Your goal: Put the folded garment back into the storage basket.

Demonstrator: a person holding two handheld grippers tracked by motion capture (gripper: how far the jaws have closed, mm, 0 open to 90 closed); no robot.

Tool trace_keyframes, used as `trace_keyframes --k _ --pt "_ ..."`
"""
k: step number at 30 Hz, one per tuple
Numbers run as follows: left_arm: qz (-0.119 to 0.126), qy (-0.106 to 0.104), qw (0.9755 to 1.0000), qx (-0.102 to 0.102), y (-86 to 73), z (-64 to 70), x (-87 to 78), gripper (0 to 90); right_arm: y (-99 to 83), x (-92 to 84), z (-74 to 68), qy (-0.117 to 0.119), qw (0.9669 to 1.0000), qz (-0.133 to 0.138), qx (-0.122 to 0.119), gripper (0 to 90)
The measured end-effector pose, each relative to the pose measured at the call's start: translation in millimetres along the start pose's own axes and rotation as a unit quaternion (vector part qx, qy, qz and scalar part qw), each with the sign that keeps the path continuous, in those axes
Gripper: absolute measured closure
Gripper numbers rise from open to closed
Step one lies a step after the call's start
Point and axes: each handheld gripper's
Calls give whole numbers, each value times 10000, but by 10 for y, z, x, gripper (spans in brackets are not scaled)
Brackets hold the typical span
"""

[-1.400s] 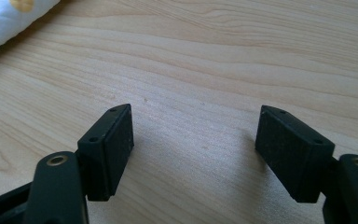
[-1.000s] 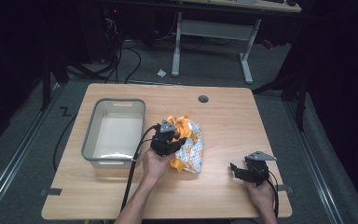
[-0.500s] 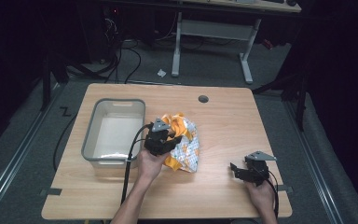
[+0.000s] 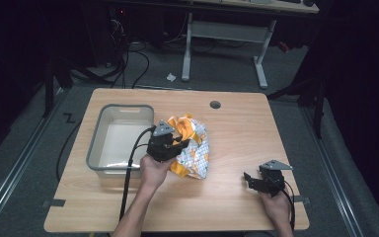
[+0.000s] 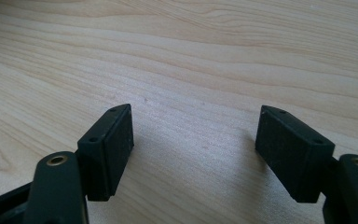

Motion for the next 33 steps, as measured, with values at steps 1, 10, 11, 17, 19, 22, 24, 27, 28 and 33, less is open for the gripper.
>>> trace_keyframes --k 1,10,11,17,19,22,24,27,28,33 --pt "0 12 10000 4 4 -6 -13 757 0 0 0 1 10000 0 -1 279" --pt "66 55 10000 -37 39 -58 -148 757 0 0 0 0 10000 0 -2 279" --pt "81 57 9999 -42 48 -68 -166 757 0 0 0 0 10000 0 -2 279" --pt "146 62 9998 -103 61 -119 -256 757 0 0 0 1 10000 0 -1 279" --pt "168 98 9998 -97 61 -136 -286 757 0 0 0 1 10000 0 -1 279" --pt "172 126 9997 -118 69 -167 -331 757 0 0 0 2 10000 0 0 279" --pt "175 141 9997 -113 75 -177 -355 758 0 0 0 2 10000 -1 -1 279" --pt "184 173 9996 -124 82 -199 -401 758 0 0 0 3 10000 0 2 279" --pt "188 181 9996 -127 85 -206 -418 757 0 0 0 4 10000 0 2 279" --pt "281 208 9993 -159 108 -248 -493 758 0 0 0 3 10000 -1 2 279"
Point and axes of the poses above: each handheld gripper's, and its own axes: x roughly forward along the jaws, y roughly out of its top, z roughly to its right, and after that the axes turned 2 degrees about -z, right-handed
